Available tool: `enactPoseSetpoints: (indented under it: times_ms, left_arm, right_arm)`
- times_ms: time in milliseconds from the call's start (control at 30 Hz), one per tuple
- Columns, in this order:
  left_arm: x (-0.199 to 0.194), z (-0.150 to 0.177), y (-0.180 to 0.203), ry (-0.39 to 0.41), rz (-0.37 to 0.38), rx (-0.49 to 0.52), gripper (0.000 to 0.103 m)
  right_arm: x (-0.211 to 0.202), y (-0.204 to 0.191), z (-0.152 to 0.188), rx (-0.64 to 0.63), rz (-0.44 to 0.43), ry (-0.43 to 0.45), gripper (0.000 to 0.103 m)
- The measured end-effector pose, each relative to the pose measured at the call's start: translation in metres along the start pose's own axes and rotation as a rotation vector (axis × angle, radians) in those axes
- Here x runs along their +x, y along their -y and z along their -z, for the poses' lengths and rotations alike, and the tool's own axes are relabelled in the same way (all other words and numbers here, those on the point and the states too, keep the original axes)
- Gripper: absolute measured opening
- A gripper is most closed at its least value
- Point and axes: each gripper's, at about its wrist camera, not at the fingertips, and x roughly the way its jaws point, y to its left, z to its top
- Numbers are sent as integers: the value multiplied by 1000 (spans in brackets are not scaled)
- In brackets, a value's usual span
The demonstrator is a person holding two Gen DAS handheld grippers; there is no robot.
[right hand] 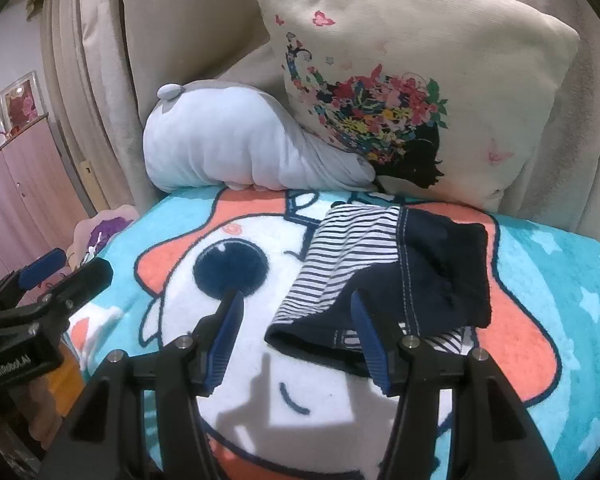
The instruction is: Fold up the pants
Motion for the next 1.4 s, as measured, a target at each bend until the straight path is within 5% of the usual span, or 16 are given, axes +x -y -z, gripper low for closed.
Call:
enactPoseSetpoints:
  times_ms: [433,867,1400]
  left_arm:
    - [14,1,-40,-57,-63,-129,103]
    - [-24,-1,-73,-28,-245,-145,103]
    - [-38,-11,-52,-23,-347,-90,103]
  right_arm:
    - [19,-5,-2,17,-39,-23,56]
    - [46,-40,-15,-18,-177,-58,57]
    - [54,-39,-19,-3,-292,-52,57]
